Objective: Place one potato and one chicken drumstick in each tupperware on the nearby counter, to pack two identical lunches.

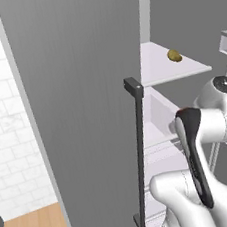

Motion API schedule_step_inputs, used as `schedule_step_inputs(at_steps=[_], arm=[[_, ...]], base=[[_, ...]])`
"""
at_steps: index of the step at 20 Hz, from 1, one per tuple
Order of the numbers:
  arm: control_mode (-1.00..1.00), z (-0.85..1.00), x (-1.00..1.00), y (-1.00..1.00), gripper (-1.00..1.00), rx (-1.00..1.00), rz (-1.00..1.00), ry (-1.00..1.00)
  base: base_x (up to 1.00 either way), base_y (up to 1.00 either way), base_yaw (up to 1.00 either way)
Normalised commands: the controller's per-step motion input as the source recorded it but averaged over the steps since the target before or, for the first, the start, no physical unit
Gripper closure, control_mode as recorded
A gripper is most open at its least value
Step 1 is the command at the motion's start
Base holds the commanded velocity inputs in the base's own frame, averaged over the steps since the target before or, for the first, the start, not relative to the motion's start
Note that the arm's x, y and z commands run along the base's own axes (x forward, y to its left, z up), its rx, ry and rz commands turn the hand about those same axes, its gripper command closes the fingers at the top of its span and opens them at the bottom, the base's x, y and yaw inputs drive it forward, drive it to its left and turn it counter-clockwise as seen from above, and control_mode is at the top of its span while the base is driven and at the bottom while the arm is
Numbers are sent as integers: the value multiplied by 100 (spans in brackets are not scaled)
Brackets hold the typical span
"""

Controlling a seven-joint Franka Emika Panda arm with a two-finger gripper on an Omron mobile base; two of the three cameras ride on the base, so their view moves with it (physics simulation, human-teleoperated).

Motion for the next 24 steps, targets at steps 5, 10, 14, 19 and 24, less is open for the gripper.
schedule_step_inputs(at_steps=[5, 10, 14, 19, 24], arm=[[-100, 95, -51, 26, 100, 0, -2, -6], [-100, 70, -73, 5, 100, 1, -1, -8], [-100, 54, -80, 0, 100, 3, 0, -11], [100, 0, 0, 0, 100, 0, 0, 0], [100, 0, 0, 0, 100, 0, 0, 0]], base=[[0, 0, 0], [0, 0, 0], [0, 0, 0], [-94, 9, 0], [-100, 4, -6]])
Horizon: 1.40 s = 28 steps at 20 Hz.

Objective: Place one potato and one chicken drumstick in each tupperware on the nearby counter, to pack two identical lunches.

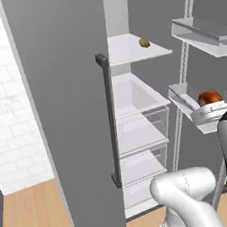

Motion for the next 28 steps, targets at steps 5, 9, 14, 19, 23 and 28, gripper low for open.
schedule_step_inputs(at_steps=[5, 9, 14, 19, 23, 28], arm=[[100, 0, 0, 0, 100, 0, 0, 0], [100, 0, 0, 0, 100, 0, 0, 0], [100, 0, 0, 0, 100, 0, 0, 0], [100, 0, 0, 0, 100, 0, 0, 0], [100, 0, 0, 0, 100, 0, 0, 0], [100, 0, 0, 0, 100, 0, 0, 0]], base=[[-77, -52, -10], [0, -100, -13], [17, -100, -17], [53, -100, -13], [67, -100, -5], [99, -100, 1]])
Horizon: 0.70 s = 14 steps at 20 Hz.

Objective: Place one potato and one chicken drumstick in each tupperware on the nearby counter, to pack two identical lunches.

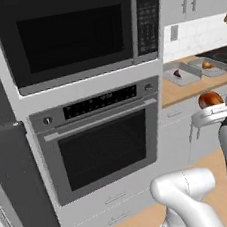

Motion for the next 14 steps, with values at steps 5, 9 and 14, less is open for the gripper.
schedule_step_inputs(at_steps=[5, 9, 14], arm=[[100, 0, 0, 0, 100, 0, 0, 0], [100, 0, 0, 0, 100, 0, 0, 0], [100, 0, 0, 0, 100, 0, 0, 0]], base=[[98, -100, 12], [84, -100, 19], [72, -100, 23]])
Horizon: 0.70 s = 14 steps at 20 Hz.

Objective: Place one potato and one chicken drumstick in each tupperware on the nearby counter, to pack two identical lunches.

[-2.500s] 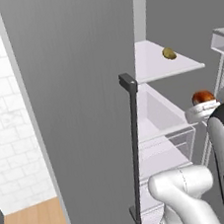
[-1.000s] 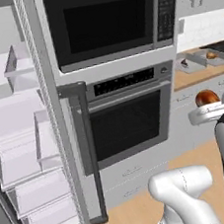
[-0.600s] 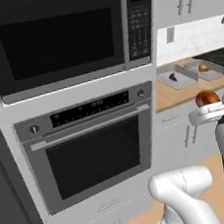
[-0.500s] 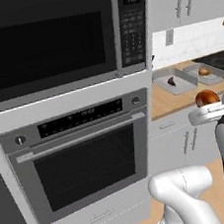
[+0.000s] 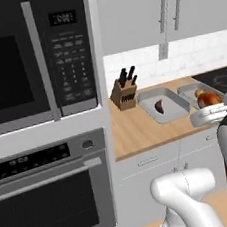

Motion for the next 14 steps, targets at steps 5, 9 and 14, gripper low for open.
schedule_step_inputs(at_steps=[5, 9, 14], arm=[[100, 0, 0, 0, 100, 0, 0, 0], [100, 0, 0, 0, 100, 0, 0, 0], [-100, -15, 15, 0, 100, 1, 0, 2]], base=[[67, -100, 28], [75, -93, 27], [69, -15, 7]])
